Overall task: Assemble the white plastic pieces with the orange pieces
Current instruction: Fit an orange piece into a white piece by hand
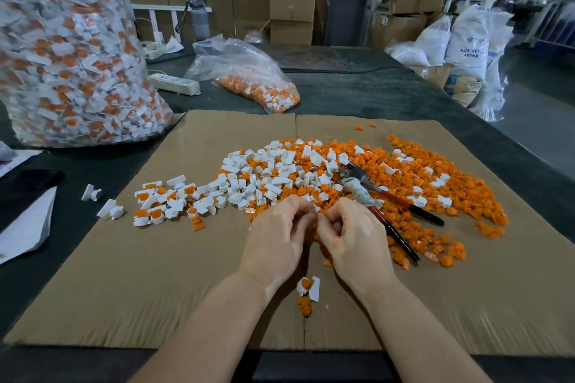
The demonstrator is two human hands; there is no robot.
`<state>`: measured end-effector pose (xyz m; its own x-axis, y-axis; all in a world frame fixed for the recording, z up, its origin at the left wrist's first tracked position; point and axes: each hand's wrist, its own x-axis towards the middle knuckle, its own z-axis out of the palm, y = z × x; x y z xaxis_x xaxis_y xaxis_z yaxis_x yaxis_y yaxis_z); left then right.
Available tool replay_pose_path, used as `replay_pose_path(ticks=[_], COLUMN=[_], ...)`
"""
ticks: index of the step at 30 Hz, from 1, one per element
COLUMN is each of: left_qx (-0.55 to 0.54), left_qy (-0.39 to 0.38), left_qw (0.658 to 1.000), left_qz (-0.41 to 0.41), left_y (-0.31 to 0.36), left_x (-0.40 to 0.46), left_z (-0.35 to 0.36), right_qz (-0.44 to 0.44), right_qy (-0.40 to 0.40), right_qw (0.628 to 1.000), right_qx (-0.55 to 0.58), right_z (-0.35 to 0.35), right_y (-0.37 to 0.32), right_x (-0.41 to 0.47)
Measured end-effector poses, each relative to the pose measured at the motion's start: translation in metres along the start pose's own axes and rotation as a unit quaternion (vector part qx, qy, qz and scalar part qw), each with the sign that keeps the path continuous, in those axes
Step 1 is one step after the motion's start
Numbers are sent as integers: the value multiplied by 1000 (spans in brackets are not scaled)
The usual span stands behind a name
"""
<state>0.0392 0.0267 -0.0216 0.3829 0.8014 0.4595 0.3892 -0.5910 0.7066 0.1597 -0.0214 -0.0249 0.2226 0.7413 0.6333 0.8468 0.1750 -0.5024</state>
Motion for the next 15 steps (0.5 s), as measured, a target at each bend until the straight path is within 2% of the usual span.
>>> replay_pose_path(ticks=[4, 7, 15], left_qx=[-103, -162, -180], left_qy=[1, -2, -20], left_qw=[989, 974, 967], left_qz=[-109, -156, -178], left_y=[-2, -3, -3], left_x=[5, 7, 5], left_z=[-1, -2, -5], right_qz=[11, 35, -22], right_qy=[-26, -20, -24], right_qw=[999, 995, 996], right_qx=[39, 91, 77], right_z=[-1, -1, -3], right_y=[1, 2, 2], right_x=[2, 3, 5])
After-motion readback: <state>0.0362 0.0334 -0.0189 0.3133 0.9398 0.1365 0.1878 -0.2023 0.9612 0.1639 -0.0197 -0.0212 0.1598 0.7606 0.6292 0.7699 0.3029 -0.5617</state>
